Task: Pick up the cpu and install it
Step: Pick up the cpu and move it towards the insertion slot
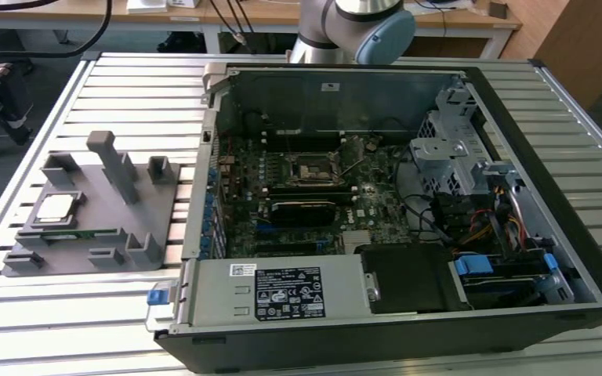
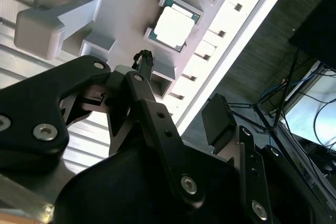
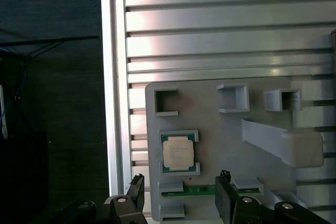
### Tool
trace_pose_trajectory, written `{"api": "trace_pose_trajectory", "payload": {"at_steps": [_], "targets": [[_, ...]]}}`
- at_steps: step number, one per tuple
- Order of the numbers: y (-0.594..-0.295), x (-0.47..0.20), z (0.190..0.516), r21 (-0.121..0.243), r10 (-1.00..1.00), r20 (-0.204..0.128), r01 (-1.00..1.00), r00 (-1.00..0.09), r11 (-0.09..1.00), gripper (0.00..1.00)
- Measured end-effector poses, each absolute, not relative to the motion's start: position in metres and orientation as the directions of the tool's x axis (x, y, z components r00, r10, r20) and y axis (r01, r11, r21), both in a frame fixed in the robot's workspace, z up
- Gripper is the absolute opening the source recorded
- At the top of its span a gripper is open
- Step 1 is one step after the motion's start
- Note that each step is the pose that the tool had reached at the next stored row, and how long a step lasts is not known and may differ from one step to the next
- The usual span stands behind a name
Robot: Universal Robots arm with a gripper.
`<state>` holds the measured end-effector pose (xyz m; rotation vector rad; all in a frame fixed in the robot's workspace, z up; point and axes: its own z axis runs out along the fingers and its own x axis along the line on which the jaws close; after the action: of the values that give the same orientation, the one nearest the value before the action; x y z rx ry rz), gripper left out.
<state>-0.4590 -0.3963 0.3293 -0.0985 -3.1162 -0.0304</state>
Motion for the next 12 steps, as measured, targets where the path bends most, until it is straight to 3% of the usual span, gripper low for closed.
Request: {"api": "trace_pose_trajectory", "payload": {"at_steps": [12], "targets": [[-0.3963, -0.459, 0.3228, 0.012, 0.045, 0.024, 0.045, -0.999, 0.999, 0.64]]}}
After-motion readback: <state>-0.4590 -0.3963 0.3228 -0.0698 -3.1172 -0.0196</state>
